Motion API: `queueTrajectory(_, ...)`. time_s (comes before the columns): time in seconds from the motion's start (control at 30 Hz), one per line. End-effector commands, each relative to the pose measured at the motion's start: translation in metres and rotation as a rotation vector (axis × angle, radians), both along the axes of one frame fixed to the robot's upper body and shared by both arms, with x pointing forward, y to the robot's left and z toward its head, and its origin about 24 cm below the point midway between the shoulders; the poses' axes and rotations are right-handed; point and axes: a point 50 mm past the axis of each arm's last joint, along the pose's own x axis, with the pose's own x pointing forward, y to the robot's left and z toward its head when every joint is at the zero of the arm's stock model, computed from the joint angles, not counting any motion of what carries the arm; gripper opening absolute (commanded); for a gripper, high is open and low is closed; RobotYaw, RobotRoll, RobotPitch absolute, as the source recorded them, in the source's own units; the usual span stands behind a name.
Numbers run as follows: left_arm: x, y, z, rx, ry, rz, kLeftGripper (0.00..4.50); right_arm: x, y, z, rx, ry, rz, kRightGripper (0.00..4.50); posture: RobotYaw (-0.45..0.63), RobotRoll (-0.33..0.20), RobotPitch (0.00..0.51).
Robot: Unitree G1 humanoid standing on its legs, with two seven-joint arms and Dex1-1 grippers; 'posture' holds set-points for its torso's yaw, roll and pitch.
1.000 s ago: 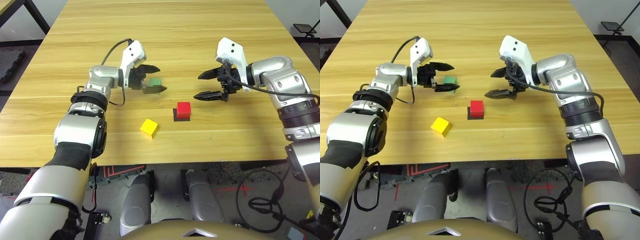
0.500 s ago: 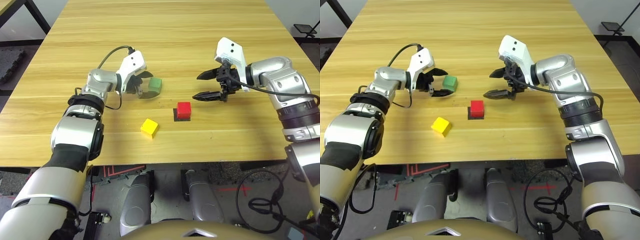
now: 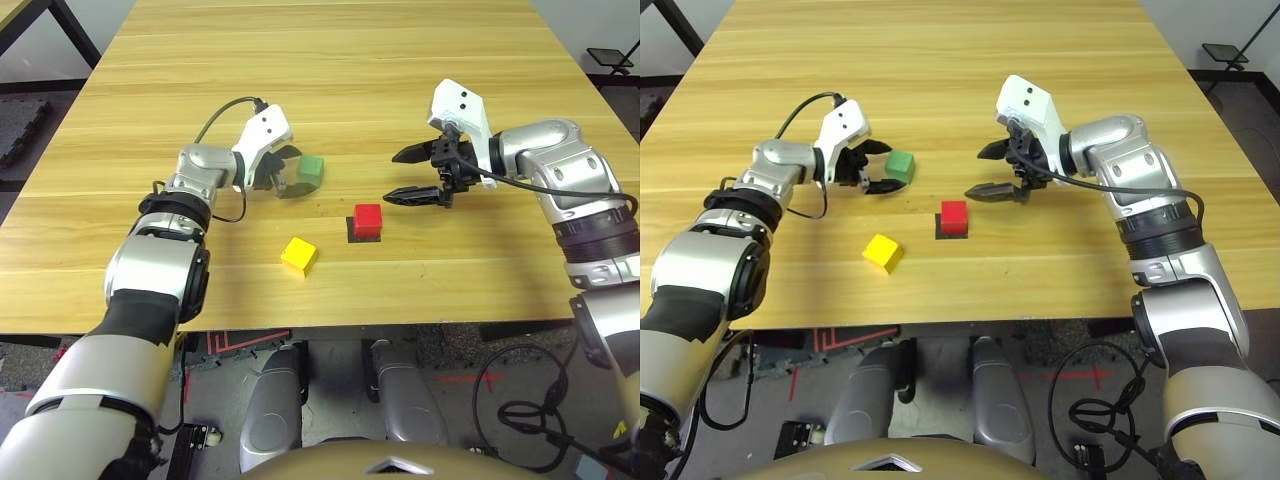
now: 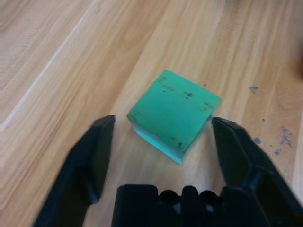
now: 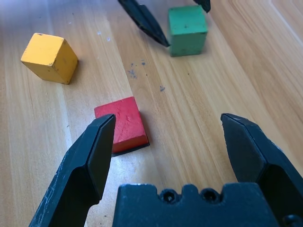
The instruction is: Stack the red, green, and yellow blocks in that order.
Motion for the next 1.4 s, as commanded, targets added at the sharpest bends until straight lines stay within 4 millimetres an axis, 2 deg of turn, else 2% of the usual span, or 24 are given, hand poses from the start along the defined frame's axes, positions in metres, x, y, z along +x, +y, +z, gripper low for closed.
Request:
queueTrajectory(0.03, -0.001, 0.000, -0.009, 0.004, 0.034, 0.010, 2.79, -0.003, -0.001, 0.001, 0.015, -0.001, 0.001, 4.50, 0.20, -0.054, 0.179)
queueTrajectory(0.1, -0.002, -0.001, -0.008, -0.007, 0.033, 0.002, 2.05, -0.002, -0.002, 0.000, 0.010, -0.003, -0.007, 4.50, 0.20, -0.054, 0.178)
queueTrajectory(0.13, -0.002, -0.002, -0.008, -0.011, 0.035, -0.003, 2.00, -0.001, -0.003, 0.000, 0.009, -0.003, -0.012, 4.50, 0.20, -0.054, 0.178)
queueTrajectory(0.47, -0.001, 0.002, -0.004, -0.041, 0.034, 0.014, 2.00, 0.000, -0.005, -0.003, 0.000, -0.005, -0.025, 4.50, 0.20, -0.055, 0.167)
queueTrajectory(0.57, 0.000, 0.000, 0.007, -0.104, 0.021, -0.007, 2.00, 0.001, -0.006, -0.005, -0.008, -0.007, -0.030, 4.50, 0.19, -0.056, 0.164)
queueTrajectory(0.7, 0.001, 0.001, 0.031, -0.197, -0.011, -0.071, 2.00, 0.000, -0.009, -0.005, -0.010, -0.011, -0.042, 4.50, 0.19, -0.051, 0.161)
queueTrajectory(0.9, -0.008, 0.003, 0.045, -0.185, -0.013, -0.241, 2.00, -0.001, -0.011, -0.006, -0.004, -0.011, -0.050, 4.50, 0.19, -0.042, 0.159)
queueTrajectory(1.13, -0.035, -0.008, 0.065, -0.111, -0.015, -0.449, 2.00, 0.000, -0.011, -0.006, 0.005, -0.016, -0.057, 4.50, 0.20, -0.022, 0.158)
queueTrajectory(1.4, -0.083, -0.034, 0.075, -0.021, 0.012, -0.476, 2.00, 0.001, -0.010, -0.007, 0.017, -0.019, -0.061, 4.50, 0.21, -0.003, 0.153)
